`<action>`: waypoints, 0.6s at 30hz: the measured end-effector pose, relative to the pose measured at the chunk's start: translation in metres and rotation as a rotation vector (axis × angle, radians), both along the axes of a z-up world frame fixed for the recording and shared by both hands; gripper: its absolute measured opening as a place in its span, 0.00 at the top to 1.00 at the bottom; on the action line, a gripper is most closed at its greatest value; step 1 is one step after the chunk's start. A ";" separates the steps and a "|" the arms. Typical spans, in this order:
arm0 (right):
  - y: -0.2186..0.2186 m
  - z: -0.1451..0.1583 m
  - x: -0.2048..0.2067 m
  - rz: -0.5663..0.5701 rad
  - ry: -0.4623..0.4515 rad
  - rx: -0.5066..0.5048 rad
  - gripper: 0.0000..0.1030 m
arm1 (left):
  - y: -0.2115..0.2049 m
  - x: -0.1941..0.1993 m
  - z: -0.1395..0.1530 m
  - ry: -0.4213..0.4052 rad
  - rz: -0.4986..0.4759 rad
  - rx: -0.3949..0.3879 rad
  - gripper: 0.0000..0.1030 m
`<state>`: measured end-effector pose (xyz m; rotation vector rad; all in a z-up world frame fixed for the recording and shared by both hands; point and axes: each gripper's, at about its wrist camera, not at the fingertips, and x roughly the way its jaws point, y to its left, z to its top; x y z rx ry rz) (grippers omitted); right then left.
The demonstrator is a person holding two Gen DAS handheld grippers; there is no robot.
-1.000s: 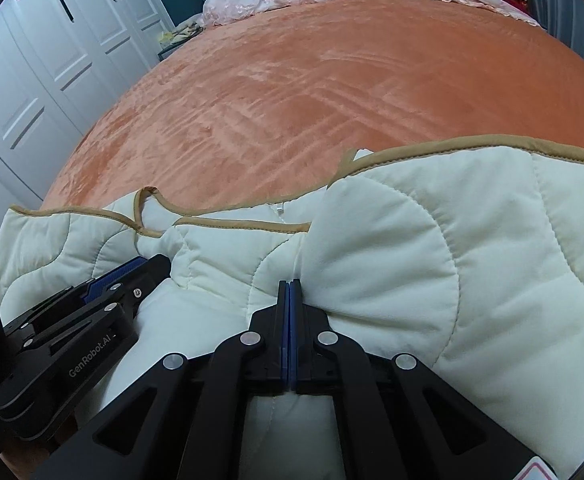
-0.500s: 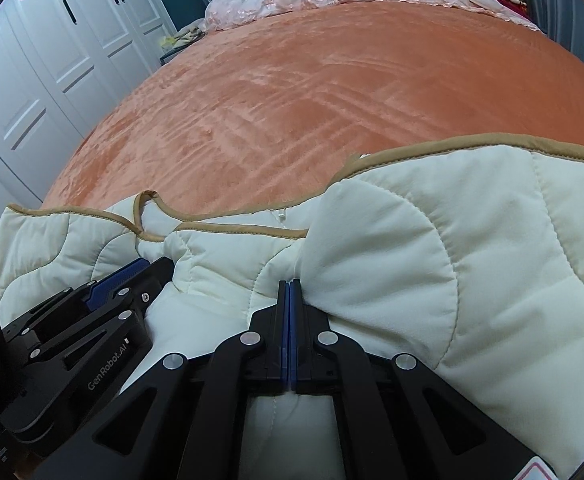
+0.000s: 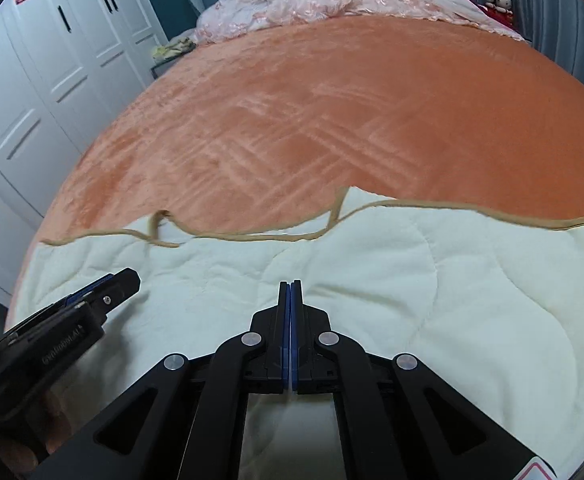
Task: Fold large clothes
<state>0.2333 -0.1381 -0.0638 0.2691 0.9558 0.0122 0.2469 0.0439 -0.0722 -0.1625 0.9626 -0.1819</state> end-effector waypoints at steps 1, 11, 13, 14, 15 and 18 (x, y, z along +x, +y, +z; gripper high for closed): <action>0.003 0.009 -0.012 0.015 -0.006 0.017 1.00 | 0.015 -0.012 0.012 -0.011 0.019 -0.012 0.68; 0.071 -0.021 -0.082 0.112 0.108 0.048 1.00 | 0.168 -0.139 0.025 0.074 0.306 -0.155 0.44; 0.072 -0.026 -0.081 0.102 0.101 0.043 1.00 | 0.177 -0.146 0.018 0.088 0.316 -0.189 0.44; 0.073 -0.027 -0.080 0.099 0.103 0.045 1.00 | 0.180 -0.149 0.015 0.098 0.328 -0.203 0.44; 0.073 -0.028 -0.079 0.095 0.107 0.047 1.00 | 0.182 -0.151 0.014 0.101 0.343 -0.229 0.44; 0.073 -0.030 -0.077 0.090 0.115 0.049 1.00 | 0.185 -0.165 0.018 0.093 0.388 -0.277 0.39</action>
